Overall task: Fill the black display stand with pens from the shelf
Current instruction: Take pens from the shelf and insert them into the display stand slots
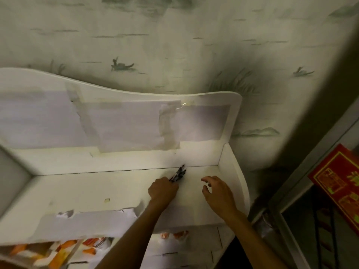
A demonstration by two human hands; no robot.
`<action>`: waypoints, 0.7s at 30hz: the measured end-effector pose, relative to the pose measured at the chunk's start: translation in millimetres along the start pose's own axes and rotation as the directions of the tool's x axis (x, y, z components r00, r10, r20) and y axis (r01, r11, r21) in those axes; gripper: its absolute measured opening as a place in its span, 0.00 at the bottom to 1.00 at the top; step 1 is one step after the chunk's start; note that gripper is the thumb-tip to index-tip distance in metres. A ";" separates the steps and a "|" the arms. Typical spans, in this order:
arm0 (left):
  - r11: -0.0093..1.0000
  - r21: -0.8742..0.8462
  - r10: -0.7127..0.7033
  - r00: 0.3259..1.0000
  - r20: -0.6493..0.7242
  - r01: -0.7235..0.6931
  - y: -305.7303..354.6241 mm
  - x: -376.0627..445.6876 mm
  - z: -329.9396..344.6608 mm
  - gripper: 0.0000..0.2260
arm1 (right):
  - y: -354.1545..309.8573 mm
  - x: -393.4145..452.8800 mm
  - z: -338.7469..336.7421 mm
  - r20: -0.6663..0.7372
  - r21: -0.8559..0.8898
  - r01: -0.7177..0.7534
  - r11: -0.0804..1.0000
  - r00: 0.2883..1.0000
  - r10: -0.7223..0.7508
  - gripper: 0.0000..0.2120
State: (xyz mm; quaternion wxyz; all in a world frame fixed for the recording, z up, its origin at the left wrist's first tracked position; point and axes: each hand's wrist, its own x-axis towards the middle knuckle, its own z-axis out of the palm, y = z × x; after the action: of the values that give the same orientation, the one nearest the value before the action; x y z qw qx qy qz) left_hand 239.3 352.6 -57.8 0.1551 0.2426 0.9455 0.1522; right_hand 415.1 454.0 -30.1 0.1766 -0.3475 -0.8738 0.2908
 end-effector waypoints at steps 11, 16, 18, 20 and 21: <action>0.734 -0.678 -0.092 0.982 -0.163 -0.044 -34.1 -4.1 -6.4 0.08 | -3.1 11.7 12.0 0.004 0.001 0.070 0.998 0.998 -0.070 0.14; 0.525 -0.824 -0.122 0.940 -0.320 -0.212 -32.9 -8.1 -18.0 0.07 | -8.6 13.2 13.7 -0.014 0.002 0.095 0.995 0.995 -0.095 0.13; 0.492 -0.850 -0.175 0.936 -0.305 -0.185 -32.0 -4.2 -21.4 0.10 | -9.7 11.8 14.3 -0.012 0.003 0.094 0.996 0.996 -0.094 0.13; 0.475 -0.863 -0.197 0.936 -0.293 -0.170 -32.1 0.0 -22.7 0.12 | -10.4 9.8 15.0 -0.001 0.001 0.089 0.996 0.996 -0.089 0.13; 0.471 -0.866 -0.194 0.938 -0.288 -0.168 -32.4 1.8 -22.3 0.13 | -10.5 8.6 15.3 0.004 -0.006 0.094 0.996 0.996 -0.094 0.13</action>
State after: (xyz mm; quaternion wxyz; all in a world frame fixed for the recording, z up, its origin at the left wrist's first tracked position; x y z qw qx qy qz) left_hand 216.3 321.7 -49.8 0.0895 0.0896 0.7445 0.6555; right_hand 396.1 448.1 -34.4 0.1876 -0.3060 -0.8903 0.2802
